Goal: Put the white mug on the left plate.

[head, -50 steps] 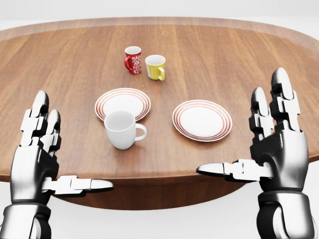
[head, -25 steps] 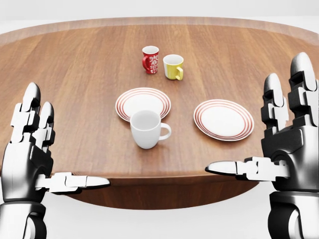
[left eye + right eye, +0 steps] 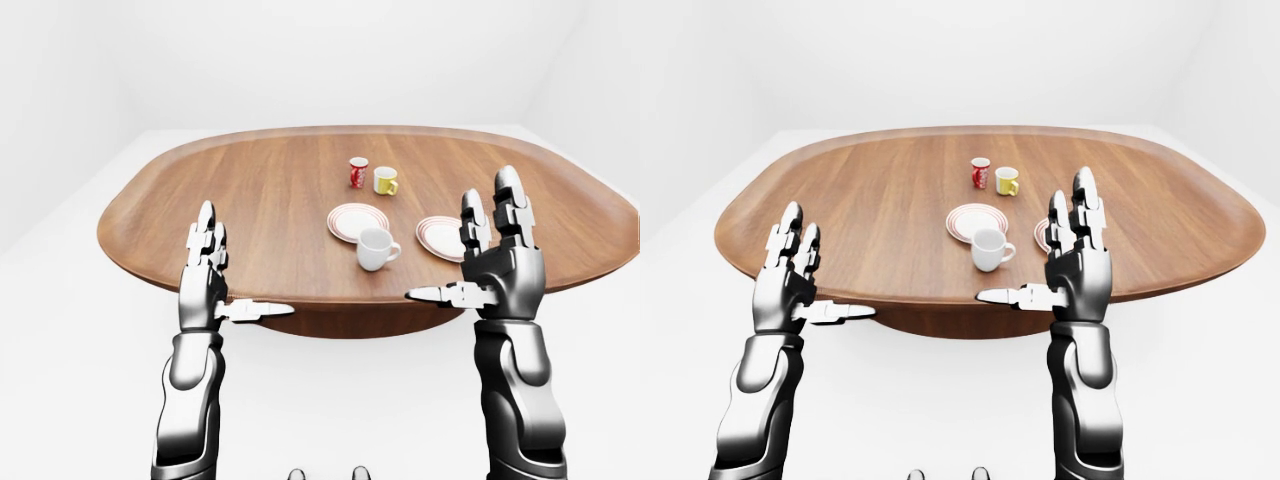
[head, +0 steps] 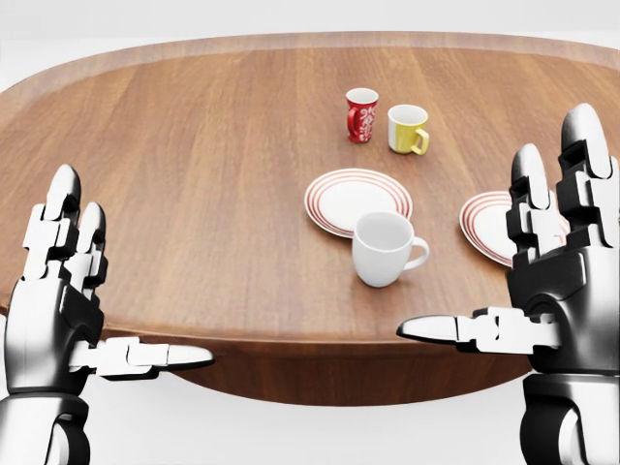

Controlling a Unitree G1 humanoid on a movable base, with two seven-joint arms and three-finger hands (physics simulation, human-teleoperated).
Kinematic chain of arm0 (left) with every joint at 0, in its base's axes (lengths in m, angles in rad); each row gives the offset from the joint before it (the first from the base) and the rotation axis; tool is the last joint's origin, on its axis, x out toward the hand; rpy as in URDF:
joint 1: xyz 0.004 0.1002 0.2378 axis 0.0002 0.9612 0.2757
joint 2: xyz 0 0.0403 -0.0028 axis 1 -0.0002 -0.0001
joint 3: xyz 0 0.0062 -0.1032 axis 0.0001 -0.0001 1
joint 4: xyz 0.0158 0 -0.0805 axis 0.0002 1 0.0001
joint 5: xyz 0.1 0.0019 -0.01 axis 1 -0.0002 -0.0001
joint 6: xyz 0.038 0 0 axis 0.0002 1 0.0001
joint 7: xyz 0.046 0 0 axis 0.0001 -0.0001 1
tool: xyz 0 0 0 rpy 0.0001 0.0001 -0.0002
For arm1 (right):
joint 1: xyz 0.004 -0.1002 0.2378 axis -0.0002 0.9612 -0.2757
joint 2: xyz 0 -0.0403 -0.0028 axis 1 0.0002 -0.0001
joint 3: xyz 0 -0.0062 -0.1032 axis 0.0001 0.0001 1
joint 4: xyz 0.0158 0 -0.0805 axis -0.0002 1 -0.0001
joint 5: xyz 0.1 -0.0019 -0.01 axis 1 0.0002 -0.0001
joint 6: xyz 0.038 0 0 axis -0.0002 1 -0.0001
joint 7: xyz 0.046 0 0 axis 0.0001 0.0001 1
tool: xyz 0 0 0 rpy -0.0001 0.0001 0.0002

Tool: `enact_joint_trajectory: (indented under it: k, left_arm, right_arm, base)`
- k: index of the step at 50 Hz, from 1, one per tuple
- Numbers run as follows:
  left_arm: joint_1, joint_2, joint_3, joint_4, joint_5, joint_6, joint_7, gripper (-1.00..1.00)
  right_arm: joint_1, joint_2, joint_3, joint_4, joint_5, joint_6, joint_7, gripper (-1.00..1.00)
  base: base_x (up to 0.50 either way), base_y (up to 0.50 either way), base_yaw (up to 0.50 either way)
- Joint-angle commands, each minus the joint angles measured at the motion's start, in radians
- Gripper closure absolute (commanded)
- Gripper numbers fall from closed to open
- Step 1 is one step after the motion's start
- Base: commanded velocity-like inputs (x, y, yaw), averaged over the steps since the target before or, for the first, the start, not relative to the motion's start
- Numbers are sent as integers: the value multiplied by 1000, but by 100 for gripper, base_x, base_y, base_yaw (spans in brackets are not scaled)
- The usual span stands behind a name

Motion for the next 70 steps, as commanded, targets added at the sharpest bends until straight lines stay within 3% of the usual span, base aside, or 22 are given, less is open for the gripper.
enact_joint_trajectory:
  k: [1, 13, 70]
  left_arm:
    - [1, 0, 0, 5, 2, 0, -1, -100]
    - [3, -1, -1, -1, 1, 0, -4, -100]
    - [8, -1, -2, -17, -4, 0, -10, -100]
  right_arm:
    - [-1, 1, 0, 8, -9, 0, -7, -100]
    - [4, 1, -13, -21, 52, 0, 4, -100]
    - [11, -1, -7, -45, 58, 0, 18, -100]
  base:
    - [-2, 45, 0]
    - [4, 0, 0]
    - [50, 0, 0]
